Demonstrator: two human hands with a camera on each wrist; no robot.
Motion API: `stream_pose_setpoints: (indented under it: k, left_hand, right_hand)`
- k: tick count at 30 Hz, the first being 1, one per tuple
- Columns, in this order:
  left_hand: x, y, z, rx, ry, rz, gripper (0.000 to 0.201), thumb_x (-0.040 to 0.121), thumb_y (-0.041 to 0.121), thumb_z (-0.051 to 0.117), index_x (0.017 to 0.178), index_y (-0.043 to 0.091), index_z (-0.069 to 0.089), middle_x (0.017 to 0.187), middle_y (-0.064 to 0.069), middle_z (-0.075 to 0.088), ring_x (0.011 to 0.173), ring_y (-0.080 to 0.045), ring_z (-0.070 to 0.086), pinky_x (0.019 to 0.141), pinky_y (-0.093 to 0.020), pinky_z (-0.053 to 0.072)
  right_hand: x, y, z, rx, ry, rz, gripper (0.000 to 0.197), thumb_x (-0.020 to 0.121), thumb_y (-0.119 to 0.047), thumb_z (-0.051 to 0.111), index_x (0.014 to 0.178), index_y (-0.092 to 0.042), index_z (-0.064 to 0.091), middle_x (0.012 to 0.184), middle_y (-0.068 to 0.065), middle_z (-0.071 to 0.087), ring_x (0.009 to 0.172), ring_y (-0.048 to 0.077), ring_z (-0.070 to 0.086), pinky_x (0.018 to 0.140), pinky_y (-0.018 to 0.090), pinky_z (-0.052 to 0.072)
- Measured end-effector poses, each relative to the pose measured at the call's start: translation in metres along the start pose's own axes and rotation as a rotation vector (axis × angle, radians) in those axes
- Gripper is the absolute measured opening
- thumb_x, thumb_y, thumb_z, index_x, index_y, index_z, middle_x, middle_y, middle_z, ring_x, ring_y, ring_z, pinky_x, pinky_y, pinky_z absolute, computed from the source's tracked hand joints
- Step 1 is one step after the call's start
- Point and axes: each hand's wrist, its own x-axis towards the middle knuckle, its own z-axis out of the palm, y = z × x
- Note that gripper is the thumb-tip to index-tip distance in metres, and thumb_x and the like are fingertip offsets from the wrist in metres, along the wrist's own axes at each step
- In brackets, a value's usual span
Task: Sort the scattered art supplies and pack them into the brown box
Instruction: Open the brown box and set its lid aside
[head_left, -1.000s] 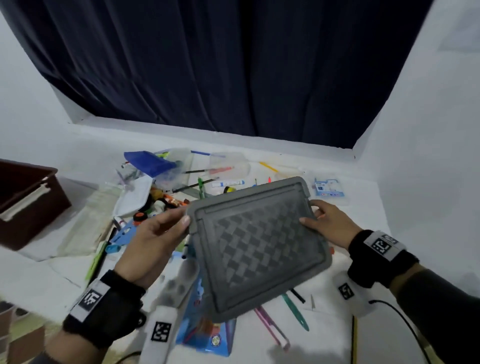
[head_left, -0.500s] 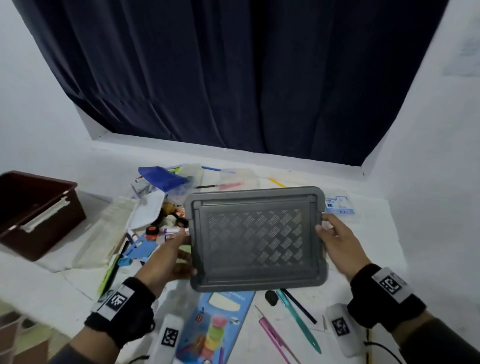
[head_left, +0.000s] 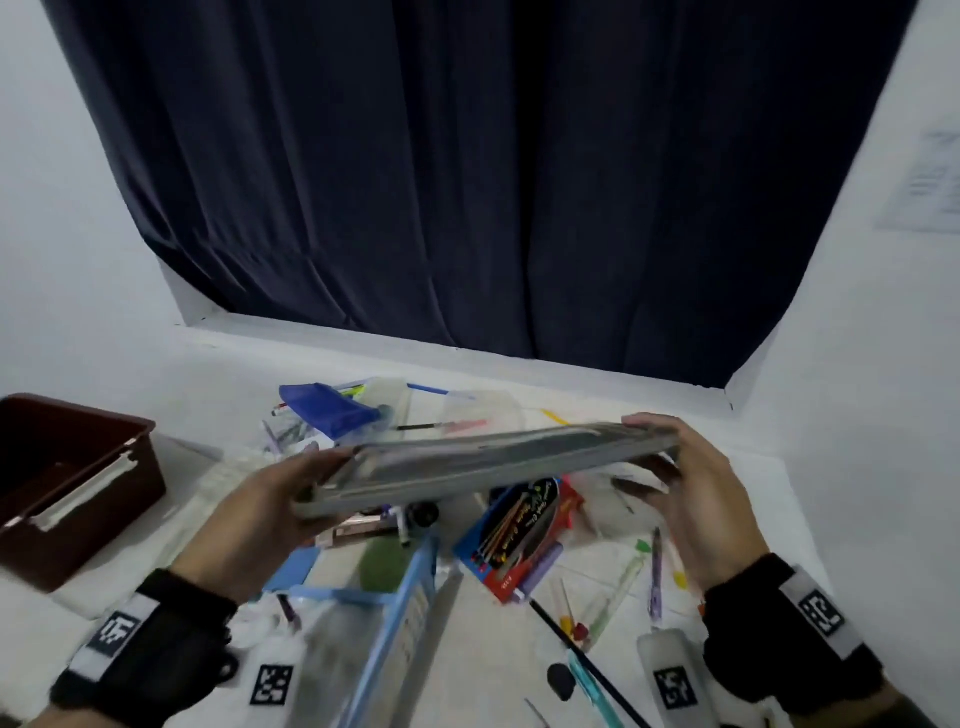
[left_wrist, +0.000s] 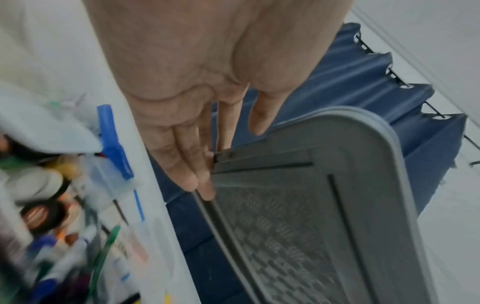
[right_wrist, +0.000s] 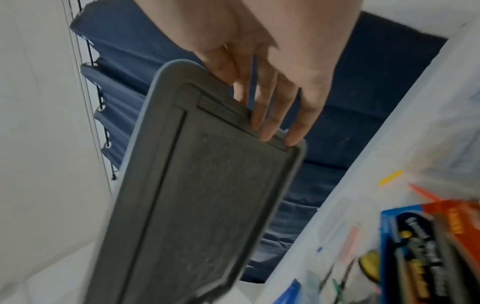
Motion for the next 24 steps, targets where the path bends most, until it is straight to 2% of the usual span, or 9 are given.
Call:
stream_pose_setpoints:
  k: [4, 7, 9, 11, 14, 17, 19, 21, 24]
  left_hand:
    - [0.01, 0.023, -0.035, 0.045, 0.004, 0.163, 0.04, 0.096, 0.008, 0.054, 0.132, 0.022, 0.061, 0.132, -0.001, 0.065, 0.112, -0.022, 0.064, 0.087, -0.039, 0.051]
    - [0.022, 0.028, -0.06, 0.114, 0.0, 0.262, 0.071, 0.096, -0.002, 0.053, 0.15, 0.04, 0.034, 0.144, 0.02, 0.052, 0.124, -0.002, 0.056, 0.1, -0.035, 0.048]
    - [0.032, 0.032, -0.078, 0.125, -0.008, 0.316, 0.077, 0.097, 0.0, 0.053, 0.149, 0.049, 0.025, 0.145, 0.028, 0.046, 0.12, 0.013, 0.053, 0.096, -0.019, 0.049]
    - [0.041, 0.038, -0.1, 0.139, -0.033, 0.356, 0.069, 0.099, 0.007, 0.052, 0.14, 0.058, 0.029, 0.141, 0.035, 0.045, 0.118, 0.02, 0.049, 0.085, -0.007, 0.05]
    - [0.053, 0.051, -0.144, 0.145, -0.065, 0.355, 0.066, 0.1, 0.02, 0.053, 0.142, 0.063, 0.025, 0.147, 0.034, 0.041, 0.122, 0.018, 0.048, 0.094, -0.015, 0.045]
    - [0.067, 0.066, -0.192, 0.141, -0.093, 0.365, 0.072, 0.098, 0.025, 0.057, 0.146, 0.063, 0.02, 0.151, 0.025, 0.043, 0.133, 0.005, 0.047, 0.114, -0.036, 0.035]
    - [0.074, 0.077, -0.222, 0.153, -0.112, 0.368, 0.072, 0.098, 0.028, 0.058, 0.144, 0.067, 0.019, 0.151, 0.018, 0.046, 0.142, -0.017, 0.042, 0.117, -0.05, 0.033]
    - [0.079, 0.089, -0.246, 0.181, -0.131, 0.379, 0.069, 0.098, 0.031, 0.056, 0.144, 0.067, 0.019, 0.148, 0.015, 0.05, 0.141, -0.027, 0.043, 0.109, -0.052, 0.039]
    - [0.084, 0.103, -0.274, 0.205, -0.116, 0.414, 0.065, 0.1, 0.03, 0.054, 0.146, 0.063, 0.022, 0.144, 0.013, 0.055, 0.133, -0.011, 0.052, 0.107, -0.038, 0.046]
  right_hand:
    - [0.012, -0.005, 0.041, -0.045, -0.079, -0.077, 0.026, 0.101, -0.014, 0.046, 0.106, -0.017, 0.072, 0.11, 0.006, 0.071, 0.105, 0.024, 0.065, 0.088, 0.04, 0.05]
    - [0.019, 0.005, 0.08, -0.217, -0.102, -0.181, 0.031, 0.094, 0.004, 0.054, 0.101, -0.022, 0.069, 0.108, -0.004, 0.07, 0.108, 0.02, 0.063, 0.092, 0.032, 0.049]
    - [0.021, 0.012, 0.112, -0.271, -0.086, -0.227, 0.033, 0.09, 0.012, 0.055, 0.099, -0.019, 0.061, 0.101, -0.005, 0.068, 0.1, 0.023, 0.061, 0.081, 0.027, 0.048]
    - [0.021, 0.021, 0.148, -0.294, -0.039, -0.238, 0.03, 0.093, 0.009, 0.052, 0.103, -0.019, 0.053, 0.095, -0.004, 0.068, 0.094, 0.027, 0.063, 0.071, 0.038, 0.049]
    - [0.019, 0.035, 0.206, -0.296, 0.043, -0.22, 0.032, 0.098, -0.008, 0.053, 0.116, -0.034, 0.048, 0.101, -0.004, 0.072, 0.091, 0.022, 0.068, 0.082, 0.051, 0.056]
    - [0.019, 0.041, 0.263, -0.227, 0.037, -0.159, 0.045, 0.098, -0.021, 0.056, 0.134, -0.045, 0.043, 0.111, -0.003, 0.071, 0.101, 0.013, 0.067, 0.096, 0.045, 0.051]
    - [0.018, 0.042, 0.296, -0.16, 0.018, -0.11, 0.047, 0.099, -0.024, 0.054, 0.14, -0.043, 0.041, 0.11, -0.007, 0.073, 0.104, 0.007, 0.067, 0.098, 0.038, 0.05]
    - [0.017, 0.042, 0.324, -0.104, 0.0, -0.075, 0.041, 0.1, -0.027, 0.052, 0.136, -0.046, 0.044, 0.103, -0.012, 0.074, 0.096, -0.002, 0.068, 0.085, 0.025, 0.052]
    - [0.015, 0.038, 0.358, -0.03, -0.014, -0.036, 0.036, 0.101, -0.024, 0.052, 0.128, -0.046, 0.046, 0.093, -0.014, 0.075, 0.085, -0.006, 0.069, 0.061, 0.011, 0.051]
